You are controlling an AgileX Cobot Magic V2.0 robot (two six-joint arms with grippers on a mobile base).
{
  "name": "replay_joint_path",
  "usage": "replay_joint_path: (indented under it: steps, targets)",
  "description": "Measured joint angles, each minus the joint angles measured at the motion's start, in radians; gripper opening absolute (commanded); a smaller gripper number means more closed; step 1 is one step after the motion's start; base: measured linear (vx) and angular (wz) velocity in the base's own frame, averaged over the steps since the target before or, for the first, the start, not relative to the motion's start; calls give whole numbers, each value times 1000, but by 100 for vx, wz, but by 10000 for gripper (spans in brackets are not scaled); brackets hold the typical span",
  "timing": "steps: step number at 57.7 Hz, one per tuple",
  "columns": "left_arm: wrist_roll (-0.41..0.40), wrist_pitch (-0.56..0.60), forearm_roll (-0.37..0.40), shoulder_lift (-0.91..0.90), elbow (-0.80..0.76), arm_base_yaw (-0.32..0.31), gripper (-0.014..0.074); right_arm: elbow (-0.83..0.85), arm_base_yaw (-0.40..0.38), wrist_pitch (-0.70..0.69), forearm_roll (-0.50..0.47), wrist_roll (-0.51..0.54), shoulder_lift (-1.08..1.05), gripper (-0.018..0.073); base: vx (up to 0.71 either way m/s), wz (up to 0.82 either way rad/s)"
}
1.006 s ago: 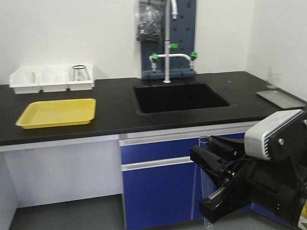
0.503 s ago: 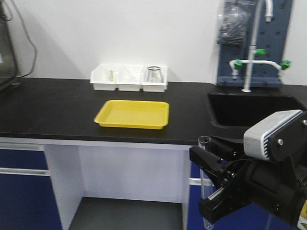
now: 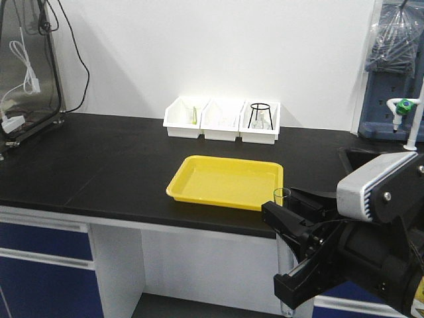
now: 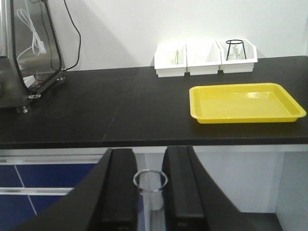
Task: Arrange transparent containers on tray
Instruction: 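Drive the base to the counter with the yellow tray, holding both tubes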
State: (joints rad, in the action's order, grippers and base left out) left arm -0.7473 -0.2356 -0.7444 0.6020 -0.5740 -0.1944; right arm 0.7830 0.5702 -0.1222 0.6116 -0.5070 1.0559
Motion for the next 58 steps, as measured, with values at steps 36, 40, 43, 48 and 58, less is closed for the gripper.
replay_joint_path:
  steps: [36, 40, 43, 48, 58]
  targets:
    - [0, 0, 0, 0, 0, 0, -3, 0, 0, 0, 0, 0, 0, -11, 42, -13]
    - [0, 0, 0, 0, 0, 0, -3, 0, 0, 0, 0, 0, 0, -11, 43, -19]
    - [0, 0, 0, 0, 0, 0, -3, 0, 0, 0, 0, 0, 0, -11, 43, -19]
    - [0, 0, 0, 0, 0, 0, -3, 0, 0, 0, 0, 0, 0, -11, 42, -19]
    - [0, 0, 0, 0, 0, 0, -3, 0, 0, 0, 0, 0, 0, -11, 40, -19]
